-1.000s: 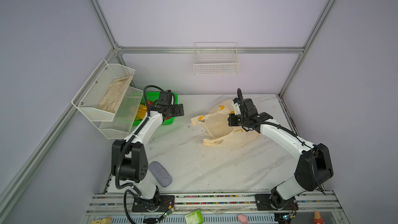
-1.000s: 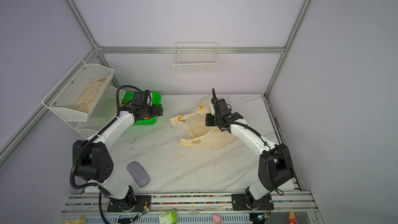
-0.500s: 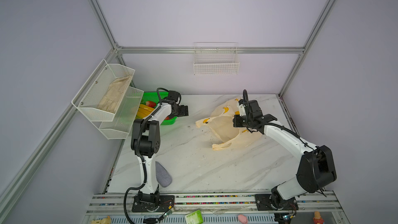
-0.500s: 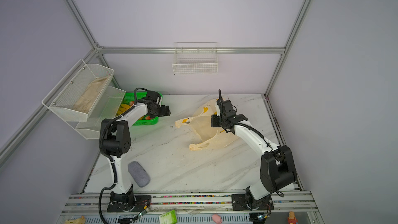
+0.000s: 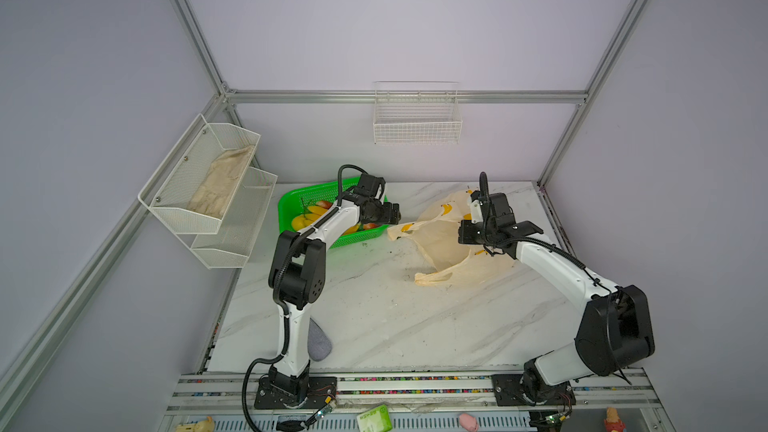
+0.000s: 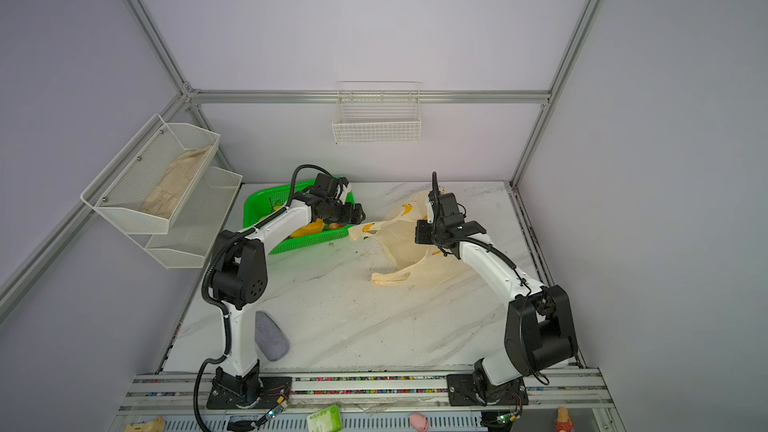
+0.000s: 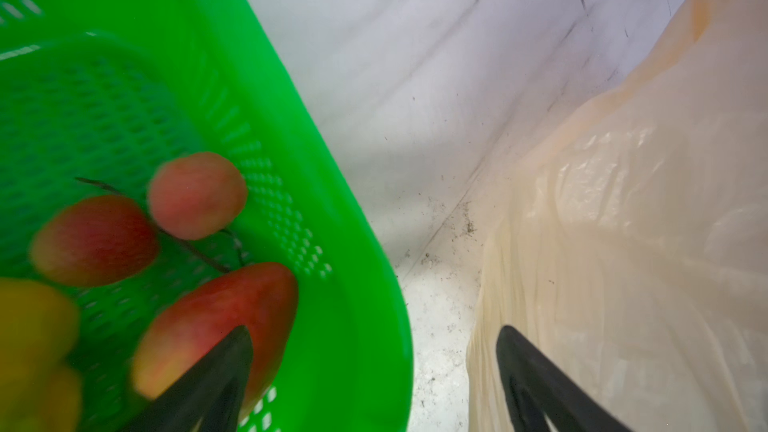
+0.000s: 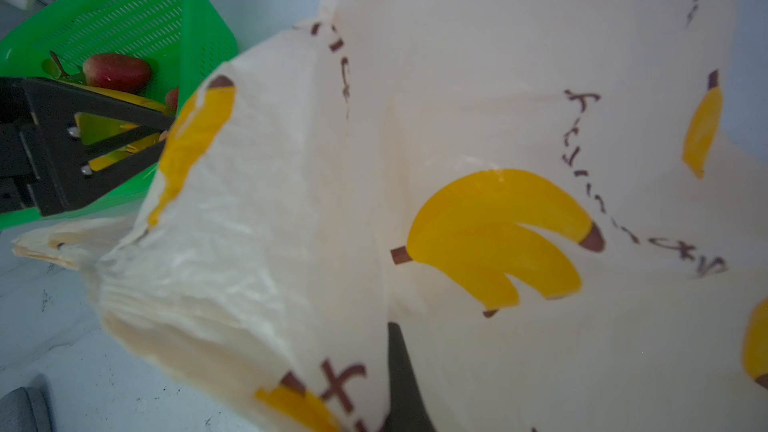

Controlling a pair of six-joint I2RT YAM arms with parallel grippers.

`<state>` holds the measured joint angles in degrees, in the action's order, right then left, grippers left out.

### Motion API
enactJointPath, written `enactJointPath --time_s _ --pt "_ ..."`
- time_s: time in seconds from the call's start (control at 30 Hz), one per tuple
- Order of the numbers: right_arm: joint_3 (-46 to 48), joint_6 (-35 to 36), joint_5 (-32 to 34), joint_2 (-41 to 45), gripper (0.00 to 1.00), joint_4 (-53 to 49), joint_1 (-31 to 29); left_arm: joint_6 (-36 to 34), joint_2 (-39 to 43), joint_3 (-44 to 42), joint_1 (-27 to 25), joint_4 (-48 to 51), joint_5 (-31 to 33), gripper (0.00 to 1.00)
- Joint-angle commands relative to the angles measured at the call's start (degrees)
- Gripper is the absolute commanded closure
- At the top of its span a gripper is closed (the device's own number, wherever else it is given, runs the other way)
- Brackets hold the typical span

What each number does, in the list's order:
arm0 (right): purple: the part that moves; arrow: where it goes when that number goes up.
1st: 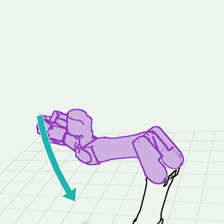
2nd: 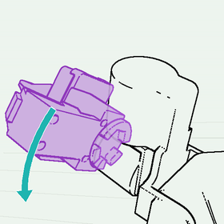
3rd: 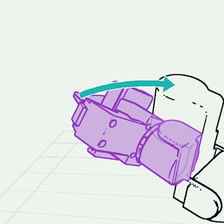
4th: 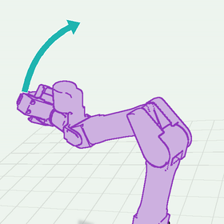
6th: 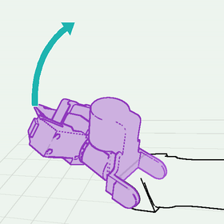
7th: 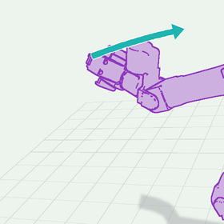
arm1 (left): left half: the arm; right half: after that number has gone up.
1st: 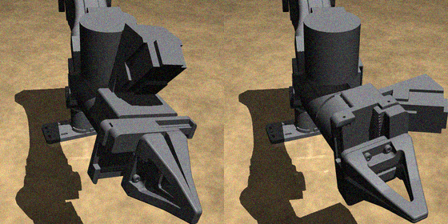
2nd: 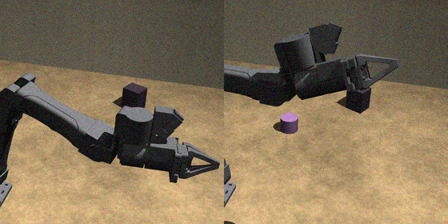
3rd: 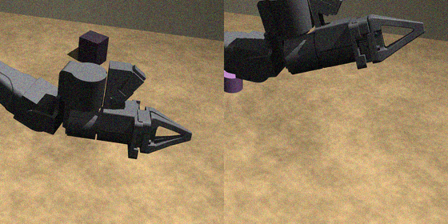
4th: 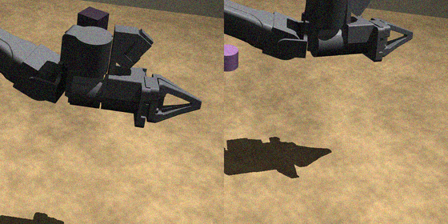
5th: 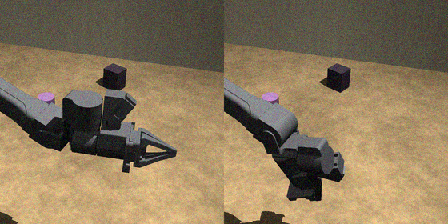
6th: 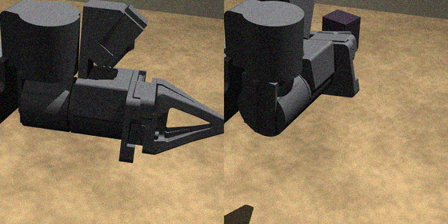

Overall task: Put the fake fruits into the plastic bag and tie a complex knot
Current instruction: 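Release the bag and move the left gripper over the basket while the right holds, then lower the left gripper and grasp the yellow banana bunch in the basket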

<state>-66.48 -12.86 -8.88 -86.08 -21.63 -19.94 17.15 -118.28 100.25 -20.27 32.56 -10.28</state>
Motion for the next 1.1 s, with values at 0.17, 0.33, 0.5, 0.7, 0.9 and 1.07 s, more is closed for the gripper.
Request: enactJointPath --time_s 0.17,0.33,0.5,0.7,0.9,1.07 --pt "-0.7 1.3 -1.7 -0.7 1.0 0.6 0.0 -4.5 19.3 -12.7 2.3 -5.8 10.5 0.1" --pt "-1.4 1.3 -2.3 -0.8 1.0 0.5 0.1 -4.3 16.0 -9.5 3.7 -1.5 11.3 0.13" --pt "-1.4 1.1 -2.6 -0.4 1.0 0.5 0.1 -4.6 10.0 -4.0 3.7 1.5 13.7 0.21" --pt "-0.9 0.9 -3.0 -0.4 1.0 0.4 0.0 -4.6 3.8 1.0 3.7 4.7 15.4 0.41" --pt "-0.8 1.0 -3.2 -0.6 1.0 0.4 0.1 -4.5 0.6 3.3 3.4 4.6 17.2 0.56" --pt "-0.7 1.1 -3.3 -0.9 1.0 0.4 0.0 -4.6 -1.1 5.0 3.4 4.6 18.1 0.65"
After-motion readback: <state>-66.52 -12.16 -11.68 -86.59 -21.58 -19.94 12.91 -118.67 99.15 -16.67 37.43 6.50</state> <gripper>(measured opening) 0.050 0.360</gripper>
